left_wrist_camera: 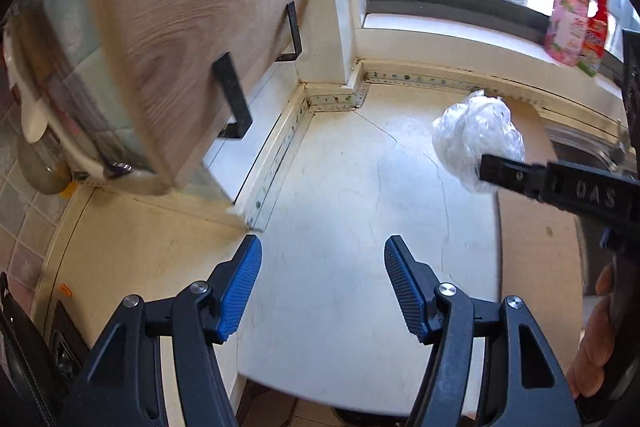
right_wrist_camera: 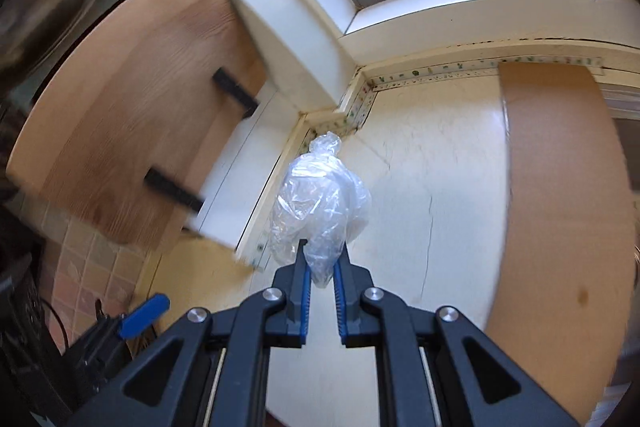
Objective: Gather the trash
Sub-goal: 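Carry the plastic bag with the right tool down over the bin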
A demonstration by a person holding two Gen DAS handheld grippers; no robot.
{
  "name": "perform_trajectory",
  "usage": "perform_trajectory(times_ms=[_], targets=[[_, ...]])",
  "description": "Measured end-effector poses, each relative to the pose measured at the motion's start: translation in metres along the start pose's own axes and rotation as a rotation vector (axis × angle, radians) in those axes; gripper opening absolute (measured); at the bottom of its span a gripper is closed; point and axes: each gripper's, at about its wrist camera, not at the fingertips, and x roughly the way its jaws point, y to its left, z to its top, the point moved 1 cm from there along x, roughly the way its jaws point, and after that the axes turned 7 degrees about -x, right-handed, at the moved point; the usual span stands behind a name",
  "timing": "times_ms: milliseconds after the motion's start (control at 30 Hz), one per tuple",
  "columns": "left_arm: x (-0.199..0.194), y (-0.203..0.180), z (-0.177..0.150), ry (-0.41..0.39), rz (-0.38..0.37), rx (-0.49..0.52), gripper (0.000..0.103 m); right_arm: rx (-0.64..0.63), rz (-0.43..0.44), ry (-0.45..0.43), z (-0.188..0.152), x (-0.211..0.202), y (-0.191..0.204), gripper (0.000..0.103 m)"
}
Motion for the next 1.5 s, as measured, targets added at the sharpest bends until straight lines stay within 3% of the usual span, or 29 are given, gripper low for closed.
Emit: perform_trajectory(times_ms=[167,400,633,867,933,1133,1500], targets=[[-0.030,0.024,-0.046,-0.019,-0.059,-0.007,0.063,-0.061,-0.071,-0.047,-0.069,-0.045,0.052,0.010],[-0.065,0.051,-0.114,-0.001,-0.109,-0.065,0.063,-0.090,-0.154,-0.028,-0.146,-0.077,0.099,0.010],[-0.074,0.065,-0.159,0.039,-0.144,-0.096,0.063,-0.173,-0.206,0.017,-0.197,-0.101,0.124,0.010],[-0.071,0.081,-0.199,0.071,-0.130,-0.136,0.068,-0.229,-0.187,0.089,-0.229,-0.096,0.125,0.010],[-0.066,0.085,-0.214,0.085,-0.115,-0.154,0.076,-0.233,-0.178,0.121,-0.239,-0.090,0.119,0.010],[-0.030,0.083,-0.274,0.167,-0.101,-0.188,0.079,-0.218,-0.175,0.232,-0.287,-0.051,0.081,0.010],[0.102,0.068,-0.409,0.300,-0.057,-0.221,0.079,-0.112,-0.215,0.486,-0.421,0.111,-0.029,0.010]])
